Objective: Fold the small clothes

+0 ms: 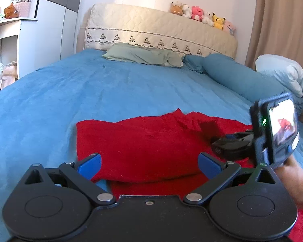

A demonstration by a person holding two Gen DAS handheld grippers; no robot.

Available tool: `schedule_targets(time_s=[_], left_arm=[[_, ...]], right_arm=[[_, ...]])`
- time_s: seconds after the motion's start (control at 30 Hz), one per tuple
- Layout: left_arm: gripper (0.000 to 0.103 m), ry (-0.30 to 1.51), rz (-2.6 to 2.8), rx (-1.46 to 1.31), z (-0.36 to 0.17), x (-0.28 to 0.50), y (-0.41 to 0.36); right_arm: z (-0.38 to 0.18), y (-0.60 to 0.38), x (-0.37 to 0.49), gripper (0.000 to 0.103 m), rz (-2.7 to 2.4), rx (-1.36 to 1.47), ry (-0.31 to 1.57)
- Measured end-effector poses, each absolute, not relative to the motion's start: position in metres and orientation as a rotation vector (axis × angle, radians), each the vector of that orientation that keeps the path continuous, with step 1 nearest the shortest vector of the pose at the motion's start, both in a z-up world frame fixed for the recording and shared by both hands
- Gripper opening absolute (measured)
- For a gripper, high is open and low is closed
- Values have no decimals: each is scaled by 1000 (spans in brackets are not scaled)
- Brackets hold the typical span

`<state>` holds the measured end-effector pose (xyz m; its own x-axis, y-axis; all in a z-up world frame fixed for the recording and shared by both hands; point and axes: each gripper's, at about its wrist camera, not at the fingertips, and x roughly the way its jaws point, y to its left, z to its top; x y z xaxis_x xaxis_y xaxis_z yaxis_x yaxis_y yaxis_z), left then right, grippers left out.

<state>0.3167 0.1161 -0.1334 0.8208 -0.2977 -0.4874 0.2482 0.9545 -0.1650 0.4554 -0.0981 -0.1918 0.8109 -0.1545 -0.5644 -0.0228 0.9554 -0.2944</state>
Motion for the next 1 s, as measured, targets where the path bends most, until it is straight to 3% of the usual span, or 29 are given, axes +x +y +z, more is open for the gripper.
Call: schedule_targets(time_s=[0.43, 0.7, 0.87, 0.93, 1.0], left_arm=[[103, 590, -299, -105, -148, 324, 111], [103, 602, -310, -87, -154, 324, 105], [103, 587, -303, -63, -151, 323, 104], [103, 585, -299, -52, -148, 325, 101], [103, 585, -295, -48, -147, 328, 97]], right_arm=[[-85, -191, 450, 24, -138, -207, 471], [-127, -262, 439, 24, -185, -3, 596], [-139, -287, 424, 26, -144, 135, 563], [-146, -295, 426, 30, -171, 149, 576], [-158, -304, 431, 58, -197, 141, 616]])
